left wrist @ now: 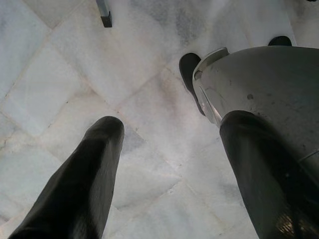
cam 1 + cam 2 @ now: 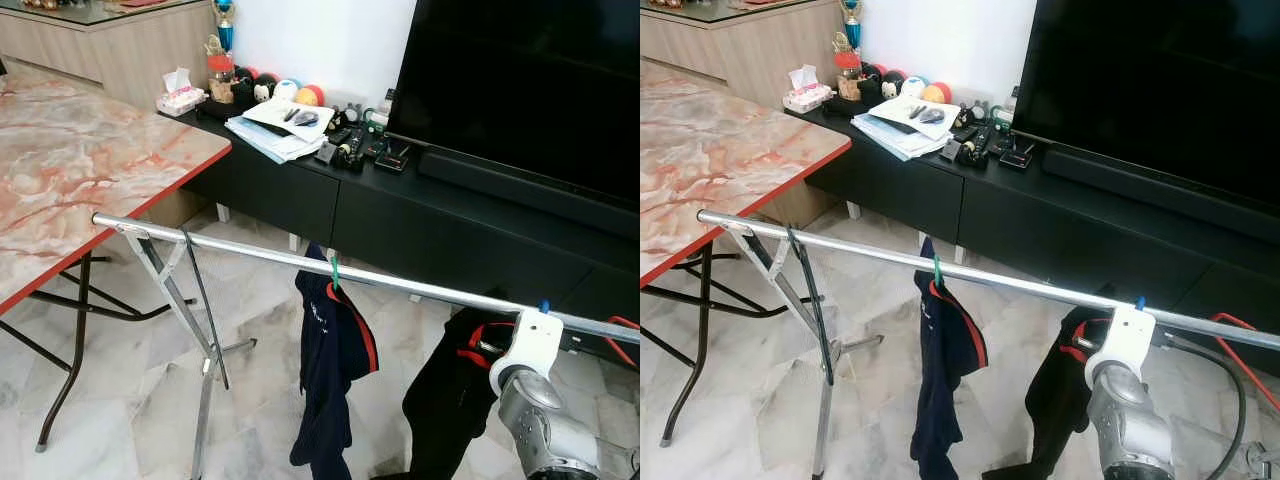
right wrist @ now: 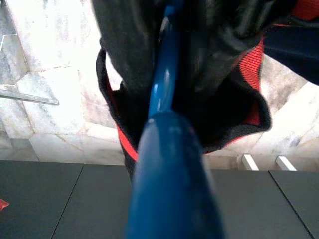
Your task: Hang hanger
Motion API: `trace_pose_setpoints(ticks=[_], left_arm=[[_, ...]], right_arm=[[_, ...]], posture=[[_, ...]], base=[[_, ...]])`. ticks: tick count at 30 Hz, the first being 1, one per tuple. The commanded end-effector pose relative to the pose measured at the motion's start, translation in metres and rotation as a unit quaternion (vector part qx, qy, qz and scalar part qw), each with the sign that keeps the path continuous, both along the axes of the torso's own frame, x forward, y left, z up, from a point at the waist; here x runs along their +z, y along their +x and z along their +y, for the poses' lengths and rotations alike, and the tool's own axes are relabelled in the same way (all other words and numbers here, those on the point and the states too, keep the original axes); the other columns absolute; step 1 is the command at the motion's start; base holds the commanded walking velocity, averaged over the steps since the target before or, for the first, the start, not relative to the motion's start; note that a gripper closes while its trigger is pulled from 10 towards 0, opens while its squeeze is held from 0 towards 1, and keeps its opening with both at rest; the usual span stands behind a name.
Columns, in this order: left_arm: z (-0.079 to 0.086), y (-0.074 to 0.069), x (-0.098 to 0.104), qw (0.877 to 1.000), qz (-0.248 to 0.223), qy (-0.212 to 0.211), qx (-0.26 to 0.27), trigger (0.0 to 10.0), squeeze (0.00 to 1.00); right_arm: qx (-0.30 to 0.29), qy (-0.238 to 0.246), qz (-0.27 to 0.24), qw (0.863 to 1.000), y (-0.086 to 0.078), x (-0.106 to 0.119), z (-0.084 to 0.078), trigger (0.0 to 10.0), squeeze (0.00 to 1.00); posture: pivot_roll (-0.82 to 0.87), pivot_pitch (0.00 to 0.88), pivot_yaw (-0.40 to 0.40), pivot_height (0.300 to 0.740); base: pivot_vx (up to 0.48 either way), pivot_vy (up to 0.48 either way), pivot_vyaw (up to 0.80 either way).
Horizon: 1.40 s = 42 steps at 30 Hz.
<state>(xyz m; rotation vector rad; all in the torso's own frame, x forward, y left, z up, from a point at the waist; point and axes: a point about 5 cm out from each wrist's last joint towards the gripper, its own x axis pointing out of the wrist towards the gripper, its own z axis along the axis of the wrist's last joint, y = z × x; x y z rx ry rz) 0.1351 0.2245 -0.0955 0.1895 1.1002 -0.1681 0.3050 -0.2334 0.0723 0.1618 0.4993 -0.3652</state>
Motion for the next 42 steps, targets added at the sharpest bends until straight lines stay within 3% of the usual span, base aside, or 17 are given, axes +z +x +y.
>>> trace_pose_setpoints(ticks=[1,3,4,31,32,33,34,42], left_arm=[[-0.0082,-0.0138,-0.0064,0.999,0.032,-0.013,-0.017,10.0,0.0],[-0.0083,-0.0139,-0.0064,0.999,0.032,-0.013,-0.018,10.0,0.0],[-0.0083,-0.014,-0.0064,0.999,0.032,-0.013,-0.018,10.0,0.0],[-0.0089,-0.0143,-0.0067,0.999,0.033,-0.014,-0.019,10.0,0.0],[-0.0088,-0.0144,-0.0067,0.999,0.033,-0.014,-0.019,10.0,0.0],[-0.0087,-0.0145,-0.0067,0.999,0.033,-0.014,-0.019,10.0,0.0],[-0.0088,-0.0146,-0.0067,0.999,0.033,-0.014,-0.019,10.0,0.0],[-0.0086,-0.0146,-0.0067,0.999,0.034,-0.014,-0.019,10.0,0.0]], right_arm=[[-0.007,0.001,0.01,1.0,-0.0042,-0.0054,-0.0037,10.0,1.0],[-0.008,0.0,0.011,1.0,-0.0044,-0.0056,-0.0038,10.0,1.0],[-0.012,0.004,0.012,1.0,-0.0045,-0.006,-0.0038,10.0,0.0],[-0.031,0.037,0.026,0.999,-0.0056,-0.0108,-0.0038,10.0,0.0],[-0.03,0.038,0.024,0.999,-0.0052,-0.0107,-0.0032,6.3,0.0],[-0.029,0.039,0.024,0.999,-0.0051,-0.0107,-0.003,6.3,0.0],[-0.028,0.04,0.024,0.999,-0.0048,-0.0108,-0.0027,0.0,0.0],[-0.022,0.043,0.027,0.998,-0.0052,-0.0124,0.0002,0.0,0.0]], posture=[[0.01,0.073,-0.061,0.74],[0.01,0.073,-0.062,0.74],[0.01,0.072,-0.062,0.74],[0.01,0.065,-0.061,0.74],[0.01,0.065,-0.06,0.74],[0.01,0.065,-0.06,0.74],[0.01,0.064,-0.061,0.74],[0.01,0.068,-0.062,0.74]], base=[[0.0,0.0,0.0],[0.0,0.0,0.0],[0.0,0.0,0.0],[0.0,0.0,0.0],[0.0,0.0,0.0],[0.0,0.0,0.0],[0.0,0.0,0.0],[0.0,0.0,0.0]])
